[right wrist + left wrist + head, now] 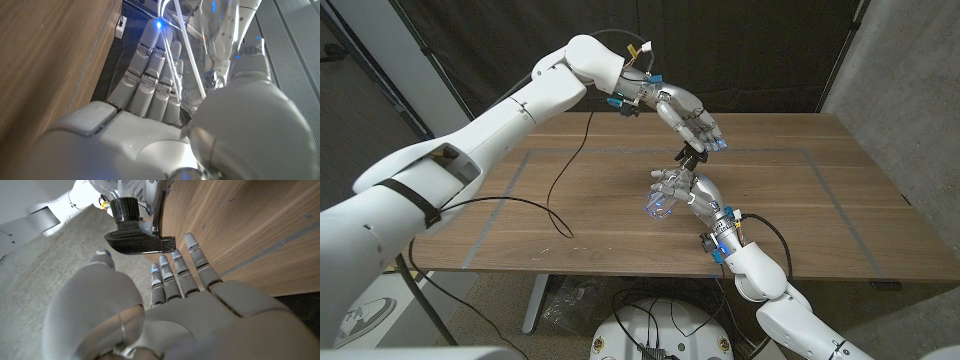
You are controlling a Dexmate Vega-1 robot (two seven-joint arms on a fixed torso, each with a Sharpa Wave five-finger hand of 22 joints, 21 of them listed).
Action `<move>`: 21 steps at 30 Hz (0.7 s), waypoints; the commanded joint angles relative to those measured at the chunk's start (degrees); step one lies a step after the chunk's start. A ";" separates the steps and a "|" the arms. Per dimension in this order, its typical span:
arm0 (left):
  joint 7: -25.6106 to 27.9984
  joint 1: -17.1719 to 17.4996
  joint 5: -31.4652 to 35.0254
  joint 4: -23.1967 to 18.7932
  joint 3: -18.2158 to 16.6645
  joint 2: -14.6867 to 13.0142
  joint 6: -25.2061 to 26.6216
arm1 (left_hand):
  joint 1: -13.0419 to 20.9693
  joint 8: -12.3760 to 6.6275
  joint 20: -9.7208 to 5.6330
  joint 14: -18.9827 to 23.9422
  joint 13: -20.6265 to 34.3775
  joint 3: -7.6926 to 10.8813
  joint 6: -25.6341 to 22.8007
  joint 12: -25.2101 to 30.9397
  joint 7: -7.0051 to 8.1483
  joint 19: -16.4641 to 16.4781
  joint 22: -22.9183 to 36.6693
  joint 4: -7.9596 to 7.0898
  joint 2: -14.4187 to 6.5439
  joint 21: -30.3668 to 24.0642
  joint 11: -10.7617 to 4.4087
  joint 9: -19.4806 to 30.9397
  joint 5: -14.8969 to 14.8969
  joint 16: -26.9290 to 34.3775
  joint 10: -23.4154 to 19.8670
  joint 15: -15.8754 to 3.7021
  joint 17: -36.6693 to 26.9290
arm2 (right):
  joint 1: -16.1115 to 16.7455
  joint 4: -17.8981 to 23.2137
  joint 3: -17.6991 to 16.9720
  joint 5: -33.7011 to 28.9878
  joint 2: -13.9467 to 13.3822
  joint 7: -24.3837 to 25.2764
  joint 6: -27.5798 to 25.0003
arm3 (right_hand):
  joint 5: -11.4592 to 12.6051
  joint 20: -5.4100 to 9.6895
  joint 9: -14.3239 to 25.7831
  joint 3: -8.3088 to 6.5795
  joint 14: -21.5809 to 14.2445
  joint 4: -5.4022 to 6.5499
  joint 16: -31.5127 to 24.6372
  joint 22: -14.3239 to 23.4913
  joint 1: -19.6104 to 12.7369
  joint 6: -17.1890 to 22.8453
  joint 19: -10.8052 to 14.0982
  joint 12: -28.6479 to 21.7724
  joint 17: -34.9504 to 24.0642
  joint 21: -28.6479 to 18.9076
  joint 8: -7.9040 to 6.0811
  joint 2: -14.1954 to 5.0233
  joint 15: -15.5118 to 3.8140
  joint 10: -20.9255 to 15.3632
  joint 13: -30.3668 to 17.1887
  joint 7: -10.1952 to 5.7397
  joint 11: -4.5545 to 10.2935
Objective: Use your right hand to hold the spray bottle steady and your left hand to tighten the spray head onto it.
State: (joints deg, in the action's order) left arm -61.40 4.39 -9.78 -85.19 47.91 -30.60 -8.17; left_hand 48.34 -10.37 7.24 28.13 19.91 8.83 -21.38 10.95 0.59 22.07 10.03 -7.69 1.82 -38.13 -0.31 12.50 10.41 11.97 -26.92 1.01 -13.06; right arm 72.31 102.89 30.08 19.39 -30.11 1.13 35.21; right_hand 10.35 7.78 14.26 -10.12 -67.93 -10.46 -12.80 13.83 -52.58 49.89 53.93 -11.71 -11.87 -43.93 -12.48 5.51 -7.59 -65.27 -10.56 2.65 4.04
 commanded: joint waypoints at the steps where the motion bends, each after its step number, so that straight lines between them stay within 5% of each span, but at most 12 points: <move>1: 1.36 -4.39 6.03 -15.10 3.39 -2.36 16.10 | -0.84 -1.16 -0.53 3.42 -0.64 -0.81 -0.94 1.05 -0.48 3.40 0.22 0.04 0.28 -0.42 0.23 -0.10 0.77 1.21 -2.54 -0.37 0.44 | 0.13 0.86 -0.53 -11.45 0.05 5.17 -1.39 | -0.02 4.48 0.24 -3.45 -5.87 3.01 -0.43 0.11 -13.93 8.92 -0.42 -0.21 -0.15 -0.66 -0.19 -14.21 -5.75 -4.76 -0.28 -8.36 4.21; 5: 0.37 -6.48 7.07 -16.82 4.56 -1.90 18.92 | -1.07 -1.86 -1.00 4.87 -1.13 -0.99 -2.63 1.36 -0.51 4.66 0.24 0.11 0.23 -0.52 -0.35 -0.20 0.91 1.57 -3.70 -0.98 0.75 | -0.59 2.46 -0.78 -18.25 -0.55 7.22 -3.94 | -0.01 4.48 0.26 -3.43 -5.88 3.06 -0.48 0.06 -13.87 8.94 -0.69 -0.21 -0.25 -0.90 -0.17 -14.19 -5.72 -4.77 -0.28 -8.41 4.13; 14: -3.16 -12.16 9.26 -20.78 7.24 -0.88 25.33 | -1.26 -2.23 -1.31 5.54 -1.68 -1.13 -3.80 1.65 0.96 4.62 0.27 0.19 -0.03 -0.03 -2.50 -0.33 1.09 1.59 -5.02 -2.14 0.97 | -4.79 1.38 1.41 -20.34 -1.16 5.34 -7.09 | 0.01 4.48 0.26 -3.43 -5.77 3.06 -0.46 0.00 -13.89 9.11 -0.99 -0.23 -0.28 -1.15 -0.19 -14.14 -5.73 -4.85 -0.29 -8.36 4.18; 21: -7.23 -17.55 14.36 -25.03 11.82 -0.42 29.79 | 0.12 -2.65 -1.84 5.45 -2.15 -0.98 -5.31 1.63 2.12 4.48 0.27 1.22 0.38 0.45 -3.77 -0.47 1.32 1.26 -5.57 -3.11 1.25 | -6.61 1.27 2.33 -26.55 -0.72 8.49 -10.90 | 0.02 4.45 0.25 -3.37 -5.48 3.12 -0.33 -0.08 -13.78 9.09 -1.46 -0.06 -0.26 -1.30 -0.14 -14.07 -5.71 -4.42 -0.29 -8.39 4.46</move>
State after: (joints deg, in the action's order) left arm -63.89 -5.61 -0.98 -104.00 54.19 -31.81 14.16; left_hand 47.17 -12.73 5.83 33.76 17.80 7.53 -25.94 12.37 2.47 26.51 10.02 -7.25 1.79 -37.92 -3.39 11.97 11.26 13.22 -32.43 -1.45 -11.80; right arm 68.60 104.46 31.03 0.76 -30.90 6.86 29.38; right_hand 10.35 7.36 14.25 -10.05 -67.94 -10.39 -13.05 13.70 -52.77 50.03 52.96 -11.63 -11.85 -44.77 -12.31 5.71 -7.60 -65.48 -10.53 2.79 3.83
